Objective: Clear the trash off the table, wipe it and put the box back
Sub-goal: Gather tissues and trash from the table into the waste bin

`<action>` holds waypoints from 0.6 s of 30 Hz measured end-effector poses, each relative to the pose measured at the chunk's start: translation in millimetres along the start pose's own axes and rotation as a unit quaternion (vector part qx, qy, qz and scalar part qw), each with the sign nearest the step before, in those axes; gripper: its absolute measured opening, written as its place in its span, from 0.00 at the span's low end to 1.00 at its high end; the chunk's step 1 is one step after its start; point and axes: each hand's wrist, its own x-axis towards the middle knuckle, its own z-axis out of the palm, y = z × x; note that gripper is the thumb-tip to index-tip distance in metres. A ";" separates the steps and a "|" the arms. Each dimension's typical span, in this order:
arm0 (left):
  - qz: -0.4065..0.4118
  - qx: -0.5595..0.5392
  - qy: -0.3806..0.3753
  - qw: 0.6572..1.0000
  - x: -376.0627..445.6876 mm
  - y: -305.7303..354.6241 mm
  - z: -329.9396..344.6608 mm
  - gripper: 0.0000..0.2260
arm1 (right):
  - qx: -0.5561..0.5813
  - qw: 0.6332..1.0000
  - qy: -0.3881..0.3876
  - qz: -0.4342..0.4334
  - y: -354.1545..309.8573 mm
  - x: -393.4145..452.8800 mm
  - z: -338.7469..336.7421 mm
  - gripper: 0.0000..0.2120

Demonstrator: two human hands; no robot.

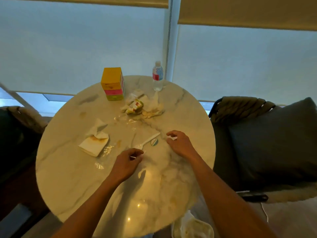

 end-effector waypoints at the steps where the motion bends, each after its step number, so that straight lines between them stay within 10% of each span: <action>1: -0.003 -0.001 -0.005 1.000 14.2 0.4 -5.9 0.07 | -0.009 1.000 -0.002 -0.003 -4.5 20.2 3.6 0.13; 13: -0.006 -0.053 -0.017 0.998 137.4 2.7 -48.9 0.08 | -0.078 0.996 -0.032 0.003 -17.6 175.3 27.2 0.21; 18: -0.007 -0.102 -0.024 0.995 151.5 2.9 -48.6 0.08 | 0.000 0.993 0.120 -0.017 -32.0 138.0 30.1 0.06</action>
